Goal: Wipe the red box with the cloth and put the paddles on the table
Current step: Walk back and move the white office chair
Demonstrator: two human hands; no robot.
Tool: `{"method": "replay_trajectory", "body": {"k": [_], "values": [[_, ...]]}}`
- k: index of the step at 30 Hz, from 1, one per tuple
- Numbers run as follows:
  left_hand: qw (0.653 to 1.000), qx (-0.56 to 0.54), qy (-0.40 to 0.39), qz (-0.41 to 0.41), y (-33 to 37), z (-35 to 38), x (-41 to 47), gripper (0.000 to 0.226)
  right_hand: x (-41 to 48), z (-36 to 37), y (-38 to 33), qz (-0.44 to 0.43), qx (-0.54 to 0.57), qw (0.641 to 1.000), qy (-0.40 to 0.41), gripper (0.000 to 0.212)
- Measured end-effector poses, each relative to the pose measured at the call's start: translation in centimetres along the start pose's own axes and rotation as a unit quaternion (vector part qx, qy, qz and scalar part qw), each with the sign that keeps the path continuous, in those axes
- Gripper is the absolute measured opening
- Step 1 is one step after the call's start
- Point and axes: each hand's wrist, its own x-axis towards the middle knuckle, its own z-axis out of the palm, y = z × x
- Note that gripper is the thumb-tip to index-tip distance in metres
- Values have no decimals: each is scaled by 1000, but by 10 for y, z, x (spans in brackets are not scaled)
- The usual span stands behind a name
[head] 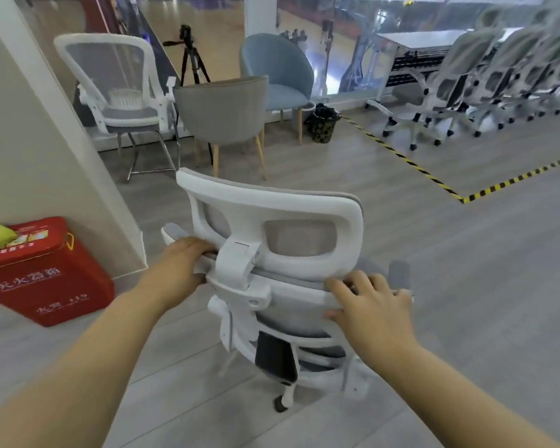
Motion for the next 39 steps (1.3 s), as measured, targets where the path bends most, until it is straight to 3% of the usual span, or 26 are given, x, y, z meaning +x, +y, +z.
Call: {"method": "replay_trajectory", "body": {"k": [9,14,23,33,39], "values": [[999,-2,18,43,-35,-7,50,39,40,18,-24,63,50,996,28,55],[998,-13,26,60,-55,-10,70,42,69,31,-28,85,97,989,71,45],[998,-36,39,26,-92,-24,114,42,156,40,-38,115,127,985,39,38],[995,-36,87,-46,-160,-54,180,41,296,52,-68,32,191,981,20,38],[989,-53,95,-104,-204,-80,228,40,384,62,-98,-22,209,978,0,50]]}}
